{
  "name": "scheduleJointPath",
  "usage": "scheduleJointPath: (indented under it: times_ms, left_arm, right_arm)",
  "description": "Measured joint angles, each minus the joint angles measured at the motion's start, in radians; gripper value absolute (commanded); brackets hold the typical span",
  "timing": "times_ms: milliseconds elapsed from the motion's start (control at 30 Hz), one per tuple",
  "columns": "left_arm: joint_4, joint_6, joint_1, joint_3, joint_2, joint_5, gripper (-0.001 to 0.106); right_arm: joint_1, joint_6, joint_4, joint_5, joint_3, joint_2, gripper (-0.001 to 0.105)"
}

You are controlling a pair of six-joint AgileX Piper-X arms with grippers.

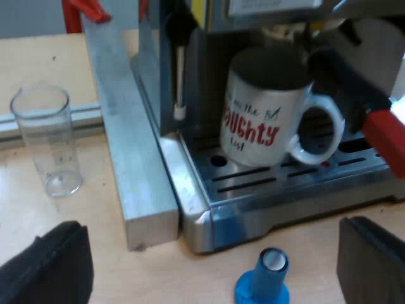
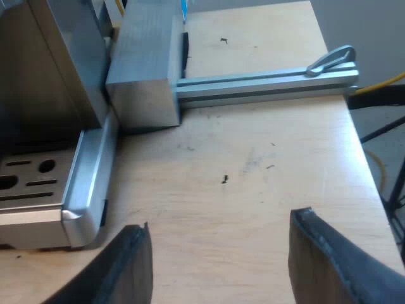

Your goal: Remove mug from coffee machine

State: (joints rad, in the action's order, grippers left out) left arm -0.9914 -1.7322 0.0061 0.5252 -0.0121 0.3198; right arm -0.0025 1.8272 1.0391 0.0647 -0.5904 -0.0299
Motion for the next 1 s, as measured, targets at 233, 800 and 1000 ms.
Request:
scheduleJointPath:
  times_ms: [233,800,1000]
  left_arm:
    - [0.03,0.004,-0.118,0.085,0.0,0.009,0.08]
    - [0.318,0.048,-0.264,-0.076,0.023,0.011,0.08]
    - [0.391,0.048,-0.264,-0.2,0.026,0.016,0.08]
  right_arm:
    - [0.114,0.0,0.004,0.068,-0.093,-0.138,0.051]
    - [0.398,0.07,-0.014,0.219,-0.133,-0.393,0.051]
    - [0.504,0.072,-0.157,0.221,-0.121,-0.421,0.051]
